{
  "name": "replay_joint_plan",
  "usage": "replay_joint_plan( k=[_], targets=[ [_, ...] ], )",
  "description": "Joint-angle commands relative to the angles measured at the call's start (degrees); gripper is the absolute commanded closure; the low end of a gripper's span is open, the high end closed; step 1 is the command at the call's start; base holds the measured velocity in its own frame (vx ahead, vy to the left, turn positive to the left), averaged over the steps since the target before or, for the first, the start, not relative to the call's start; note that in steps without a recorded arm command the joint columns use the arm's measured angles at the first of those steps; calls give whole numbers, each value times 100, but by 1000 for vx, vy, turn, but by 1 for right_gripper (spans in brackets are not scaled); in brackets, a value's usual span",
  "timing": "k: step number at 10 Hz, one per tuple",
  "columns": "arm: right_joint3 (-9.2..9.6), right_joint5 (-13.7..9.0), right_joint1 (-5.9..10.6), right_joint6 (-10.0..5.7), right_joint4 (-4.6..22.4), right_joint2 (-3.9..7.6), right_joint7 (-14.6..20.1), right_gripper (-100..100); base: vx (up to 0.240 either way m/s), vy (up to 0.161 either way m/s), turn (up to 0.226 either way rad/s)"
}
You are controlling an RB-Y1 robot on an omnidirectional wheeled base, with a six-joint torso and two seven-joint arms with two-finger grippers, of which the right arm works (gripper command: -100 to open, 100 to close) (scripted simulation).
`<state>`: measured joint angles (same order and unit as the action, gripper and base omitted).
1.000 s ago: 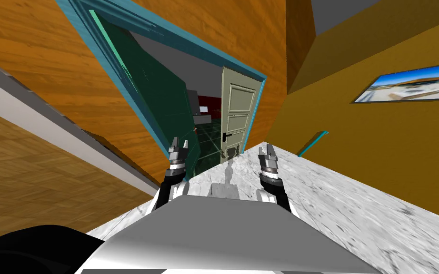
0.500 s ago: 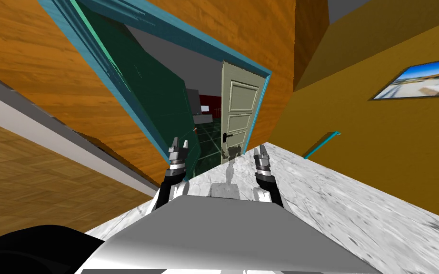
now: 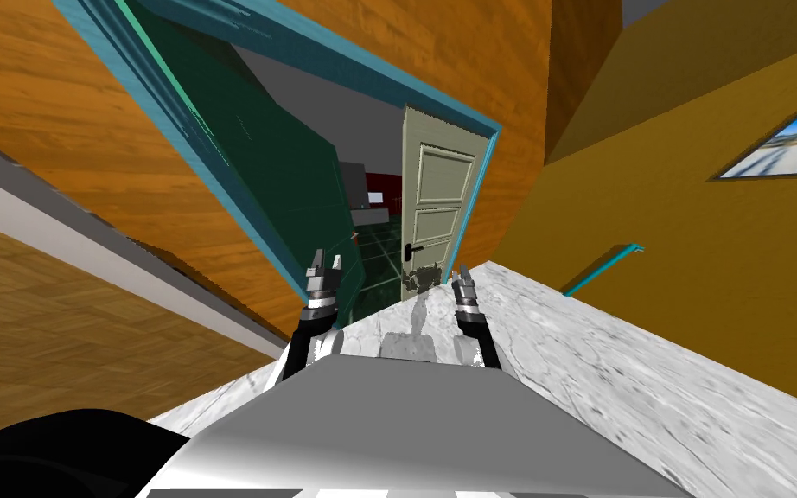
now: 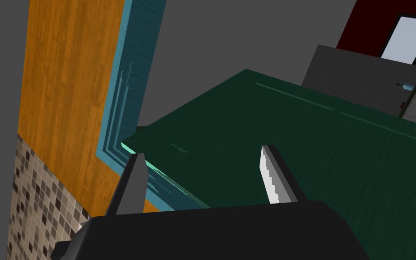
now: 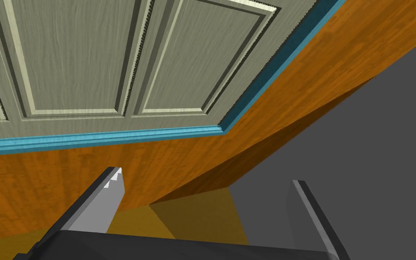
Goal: Push the door open
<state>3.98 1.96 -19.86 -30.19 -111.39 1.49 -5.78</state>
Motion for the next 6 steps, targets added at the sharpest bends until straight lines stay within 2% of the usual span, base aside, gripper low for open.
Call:
replay_joint_plan(
  k=[1, 6],
  targets=[
    [26, -10, 187, 57, 286, 31, 37, -100, 84, -83, 71],
    [139, -37, 717, 266, 1143, 90, 148, -100, 93, -82, 82]
  ],
)
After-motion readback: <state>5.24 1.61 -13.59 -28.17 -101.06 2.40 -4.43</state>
